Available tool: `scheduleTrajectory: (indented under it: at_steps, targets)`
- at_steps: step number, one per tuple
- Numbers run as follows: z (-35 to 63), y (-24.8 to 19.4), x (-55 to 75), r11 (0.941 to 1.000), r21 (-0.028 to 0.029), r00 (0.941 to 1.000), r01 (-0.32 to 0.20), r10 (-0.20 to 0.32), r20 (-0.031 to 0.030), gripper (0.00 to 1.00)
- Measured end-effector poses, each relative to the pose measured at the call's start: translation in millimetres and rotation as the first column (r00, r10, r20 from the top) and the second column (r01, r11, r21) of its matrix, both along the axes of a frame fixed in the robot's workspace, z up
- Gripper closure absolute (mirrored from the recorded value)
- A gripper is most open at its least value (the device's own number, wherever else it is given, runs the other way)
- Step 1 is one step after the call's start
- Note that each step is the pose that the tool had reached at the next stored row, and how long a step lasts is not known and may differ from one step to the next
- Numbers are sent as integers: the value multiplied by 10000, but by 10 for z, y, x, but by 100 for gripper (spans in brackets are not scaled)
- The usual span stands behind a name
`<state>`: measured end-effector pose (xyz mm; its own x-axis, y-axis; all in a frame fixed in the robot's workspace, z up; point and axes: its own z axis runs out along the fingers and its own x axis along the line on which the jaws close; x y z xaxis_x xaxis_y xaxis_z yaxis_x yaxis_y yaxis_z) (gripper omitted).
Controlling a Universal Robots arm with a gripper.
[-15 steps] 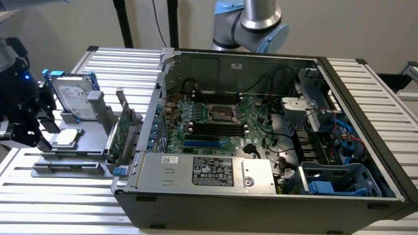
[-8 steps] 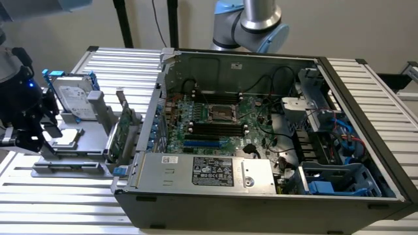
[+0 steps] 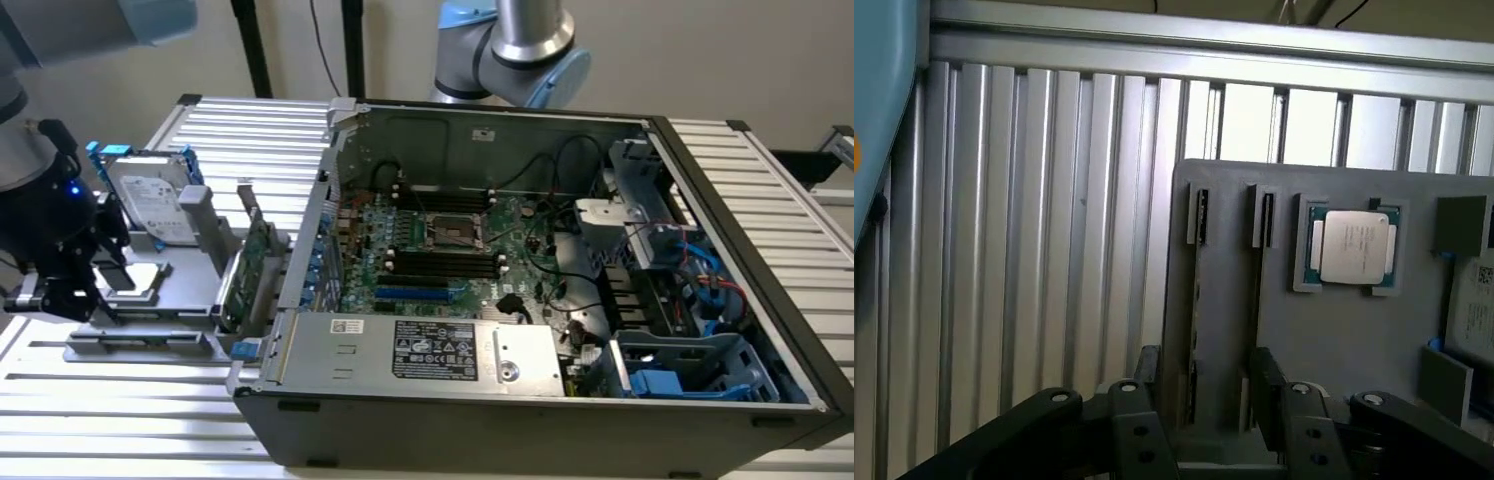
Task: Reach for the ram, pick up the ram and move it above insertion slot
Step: 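Pick up the ram and move it above insertion slot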
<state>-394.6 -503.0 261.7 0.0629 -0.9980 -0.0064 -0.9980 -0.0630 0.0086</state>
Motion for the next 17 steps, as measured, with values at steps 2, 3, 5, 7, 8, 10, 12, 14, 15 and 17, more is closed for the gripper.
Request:
scheduleTrajectory:
  at_steps: [2, 3, 5, 7, 8, 10, 12, 14, 15, 17]
  targets:
    - [-38, -2, 3, 10000, 0, 10000, 51, -51, 0, 52]
    - [-55, -3, 4, 10000, 0, 10000, 70, -70, 0, 52]
    - [-91, -5, 5, 9999, 0, 9999, 106, -106, 0, 52]
    - [-129, -7, 7, 9999, 1, 9999, 143, -143, 0, 52]
    - [-147, -9, 7, 9999, 0, 9999, 161, -161, 0, 52]
    - [-182, -11, 9, 9998, -1, 9998, 197, -197, -1, 52]
    - [-219, -12, 10, 9997, 1, 9997, 228, -228, 0, 52]
    - [-254, -14, 10, 9997, 0, 9997, 248, -248, 0, 52]
    - [-274, -15, 11, 9997, 0, 9997, 259, -259, 0, 52]
    - [-309, -16, 11, 9996, 0, 9996, 276, -276, 0, 52]
